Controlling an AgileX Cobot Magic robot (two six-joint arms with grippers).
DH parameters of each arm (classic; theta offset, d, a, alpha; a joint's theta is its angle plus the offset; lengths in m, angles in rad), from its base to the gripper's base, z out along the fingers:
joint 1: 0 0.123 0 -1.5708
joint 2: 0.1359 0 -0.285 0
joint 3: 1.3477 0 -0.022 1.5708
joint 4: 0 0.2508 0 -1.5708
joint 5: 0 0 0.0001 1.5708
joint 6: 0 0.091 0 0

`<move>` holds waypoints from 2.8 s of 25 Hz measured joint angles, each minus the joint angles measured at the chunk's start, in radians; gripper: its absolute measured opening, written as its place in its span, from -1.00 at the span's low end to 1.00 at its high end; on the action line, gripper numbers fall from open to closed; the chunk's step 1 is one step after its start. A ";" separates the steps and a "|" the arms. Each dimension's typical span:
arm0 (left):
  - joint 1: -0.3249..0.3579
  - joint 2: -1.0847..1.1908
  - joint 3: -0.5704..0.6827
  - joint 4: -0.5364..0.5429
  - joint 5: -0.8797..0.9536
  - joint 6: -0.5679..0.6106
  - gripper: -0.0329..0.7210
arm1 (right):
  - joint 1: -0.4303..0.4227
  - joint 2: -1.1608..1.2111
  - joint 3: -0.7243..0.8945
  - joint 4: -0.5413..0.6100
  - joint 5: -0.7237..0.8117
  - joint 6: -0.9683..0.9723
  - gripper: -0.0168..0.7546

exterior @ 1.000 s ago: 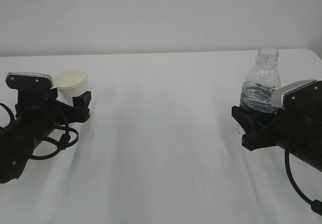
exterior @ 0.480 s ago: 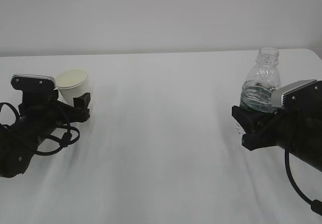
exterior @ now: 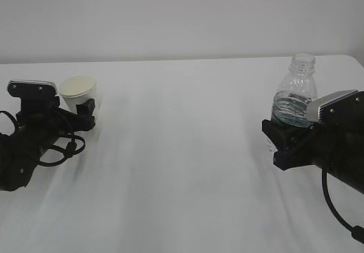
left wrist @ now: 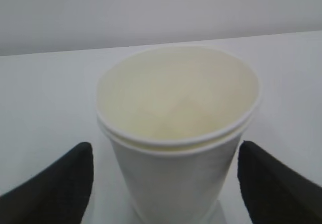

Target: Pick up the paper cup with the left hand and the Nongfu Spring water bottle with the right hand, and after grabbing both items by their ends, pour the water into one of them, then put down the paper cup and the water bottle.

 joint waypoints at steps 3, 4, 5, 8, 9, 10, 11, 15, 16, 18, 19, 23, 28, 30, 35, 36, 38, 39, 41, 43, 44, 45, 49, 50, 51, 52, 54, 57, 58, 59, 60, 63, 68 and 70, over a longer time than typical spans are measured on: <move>0.000 0.018 -0.015 0.035 0.000 0.000 0.82 | 0.000 0.000 0.000 0.000 0.000 0.000 0.09; 0.000 0.025 -0.023 0.044 0.000 0.000 0.82 | 0.000 0.000 0.000 0.000 0.000 0.000 0.09; 0.000 0.032 -0.036 0.048 0.000 0.000 0.81 | 0.000 0.000 0.000 0.000 0.000 0.000 0.09; 0.000 0.050 -0.064 0.050 0.000 0.000 0.81 | 0.000 0.000 0.000 0.000 0.000 0.000 0.09; 0.000 0.054 -0.075 0.050 0.000 0.000 0.81 | 0.000 0.000 0.000 0.000 0.000 0.000 0.09; 0.000 0.062 -0.082 0.050 0.000 0.000 0.81 | 0.000 0.000 0.000 0.000 0.000 0.000 0.09; 0.000 0.070 -0.087 0.051 0.000 0.000 0.81 | 0.000 0.000 0.000 0.000 0.000 0.000 0.09; 0.000 0.085 -0.107 0.055 0.000 0.000 0.80 | 0.000 0.000 0.000 0.000 0.000 0.000 0.09; 0.000 0.085 -0.112 0.055 0.000 0.000 0.80 | 0.000 0.000 0.000 0.000 0.000 0.000 0.09; 0.000 0.085 -0.123 0.055 0.000 0.000 0.79 | 0.000 0.000 0.000 0.000 0.000 0.000 0.09; 0.000 0.085 -0.125 0.055 0.000 0.000 0.78 | 0.000 0.000 0.000 0.000 0.000 0.000 0.09; 0.000 0.085 -0.127 0.055 0.000 0.000 0.76 | 0.000 0.000 0.000 0.000 0.000 0.000 0.09; 0.000 0.088 -0.127 0.055 0.000 0.000 0.66 | 0.000 0.000 0.000 0.000 0.000 0.000 0.09; 0.000 0.092 -0.127 0.055 0.000 0.000 0.60 | 0.000 0.000 0.000 0.000 0.000 0.000 0.09; 0.000 0.092 -0.127 0.055 0.000 0.000 0.42 | 0.000 0.000 0.000 0.000 0.000 0.000 0.09; 0.000 0.092 -0.128 0.055 0.000 0.000 0.38 | 0.000 0.000 0.000 0.000 0.000 0.000 0.09; 0.000 0.092 -0.130 0.055 0.000 0.000 0.31 | 0.000 0.000 0.000 0.000 0.000 0.000 0.09; 0.000 0.092 -0.130 0.055 0.000 0.000 0.27 | 0.000 0.000 0.000 0.000 0.000 0.000 0.09; 0.000 0.092 -0.130 0.055 0.000 0.000 0.22 | 0.000 0.000 0.000 0.000 0.000 0.000 0.09; 0.000 0.092 -0.130 0.055 0.000 0.000 0.20 | 0.000 0.000 0.000 0.000 0.000 0.000 0.09; 0.000 0.092 -0.130 0.057 0.000 0.000 0.20 | 0.000 0.000 0.000 0.000 0.000 0.000 0.09; 0.000 0.092 -0.130 0.059 0.000 0.000 0.20 | 0.000 0.000 0.000 0.000 0.000 0.000 0.09; 0.000 0.078 -0.130 0.082 0.000 0.000 0.19 | 0.000 0.000 0.000 0.000 0.000 -0.001 0.09; 0.002 0.067 -0.122 0.094 0.000 0.000 0.19 | 0.000 0.000 0.000 0.000 0.000 -0.001 0.09; 0.001 0.051 -0.112 0.110 0.000 0.000 0.19 | 0.000 0.000 0.000 0.000 0.000 -0.001 0.09; 0.001 0.033 -0.101 0.128 0.000 0.000 0.19 | 0.000 0.000 0.000 0.002 0.000 -0.001 0.09; 0.001 -0.005 -0.066 0.148 0.000 0.000 0.19 | 0.000 0.000 0.000 0.009 0.000 -0.001 0.09; 0.001 -0.073 -0.002 0.171 0.000 0.000 0.19 | 0.000 0.000 0.000 0.025 0.000 -0.001 0.09; 0.002 -0.097 0.021 0.183 0.000 0.000 0.19 | 0.000 0.000 0.000 0.029 0.000 -0.001 0.09; 0.002 -0.121 0.039 0.200 0.000 0.000 0.19 | 0.000 0.000 0.000 0.028 0.000 -0.001 0.09; 0.002 -0.143 0.058 0.217 0.000 0.000 0.19 | 0.000 0.000 0.000 0.028 0.000 -0.001 0.09; 0.002 -0.194 0.091 0.300 0.000 0.000 0.19 | 0.000 0.000 0.000 0.028 0.000 -0.001 0.09; 0.002 -0.216 0.098 0.492 0.000 -0.120 0.18 | 0.000 0.000 0.002 0.028 0.000 -0.001 0.09; 0.002 -0.216 0.098 0.577 0.000 -0.194 0.18 | 0.000 -0.002 0.010 0.028 0.000 -0.001 0.09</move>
